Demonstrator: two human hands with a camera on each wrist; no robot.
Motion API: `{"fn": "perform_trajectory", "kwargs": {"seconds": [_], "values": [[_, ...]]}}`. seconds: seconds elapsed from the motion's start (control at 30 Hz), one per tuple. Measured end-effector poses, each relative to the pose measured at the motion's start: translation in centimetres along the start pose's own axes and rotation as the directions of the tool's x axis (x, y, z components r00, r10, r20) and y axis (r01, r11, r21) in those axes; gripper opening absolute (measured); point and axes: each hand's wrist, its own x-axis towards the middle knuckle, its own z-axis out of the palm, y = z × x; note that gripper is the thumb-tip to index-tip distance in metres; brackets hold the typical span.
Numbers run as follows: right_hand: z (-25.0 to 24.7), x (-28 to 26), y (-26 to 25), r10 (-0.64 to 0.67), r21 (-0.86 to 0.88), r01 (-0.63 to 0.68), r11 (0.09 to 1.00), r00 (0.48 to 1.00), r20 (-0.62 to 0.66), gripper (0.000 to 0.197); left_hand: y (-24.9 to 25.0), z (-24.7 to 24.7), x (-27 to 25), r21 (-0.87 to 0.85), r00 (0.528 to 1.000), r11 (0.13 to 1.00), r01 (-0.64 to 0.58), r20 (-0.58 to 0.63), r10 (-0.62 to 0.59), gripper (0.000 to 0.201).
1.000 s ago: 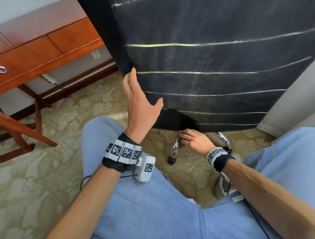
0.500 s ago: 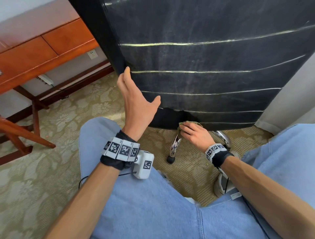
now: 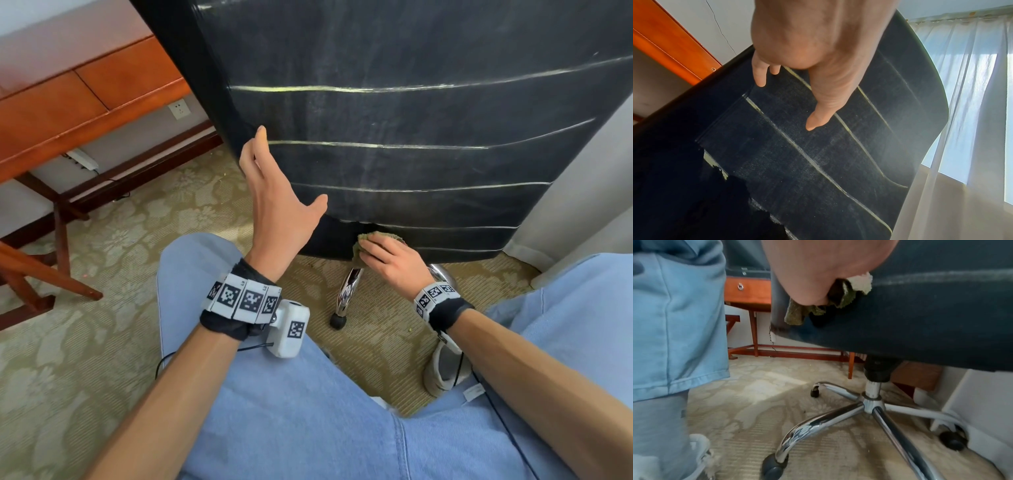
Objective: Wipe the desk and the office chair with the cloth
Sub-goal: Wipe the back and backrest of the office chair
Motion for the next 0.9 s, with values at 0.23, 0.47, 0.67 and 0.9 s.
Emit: {"fn": "perform_trajectory", "kwargs": {"seconds": [0.23, 0.47, 0.67, 0.9], "values": [[-0.3, -0.1, -1.8, 0.022, 0.046, -0.028, 0.999, 0.993, 0.115, 0.046, -0.8, -0.5, -0.2, -0.01, 0.999, 1.0, -0.001, 0.032, 0.001, 0.123], [-4.8, 1.6, -2.4, 0.243, 0.124, -0.239, 0.963, 0.97, -0.019, 0.052, 0.6, -0.6, -0.8, -0.021, 0.999, 0.999, -0.036, -0.006, 0.036, 0.121], [-7.3, -0.2, -4.0, 0.822, 0.628, -0.667, 0.401, 0.564, 0.074, 0.039, 3.0, 0.2, -1.5, -0.004, 0.988, 0.992, -0.125, -0.096, 0.124, 0.117], [-3.4, -3.4, -1.8, 0.55, 0.545, -0.081, -0.835, -0.166, 0.818, 0.048, 4.5, 2.0, -1.2, 0.023, 0.976, 0.988, -0.153, -0.155, 0.154, 0.119]]}}
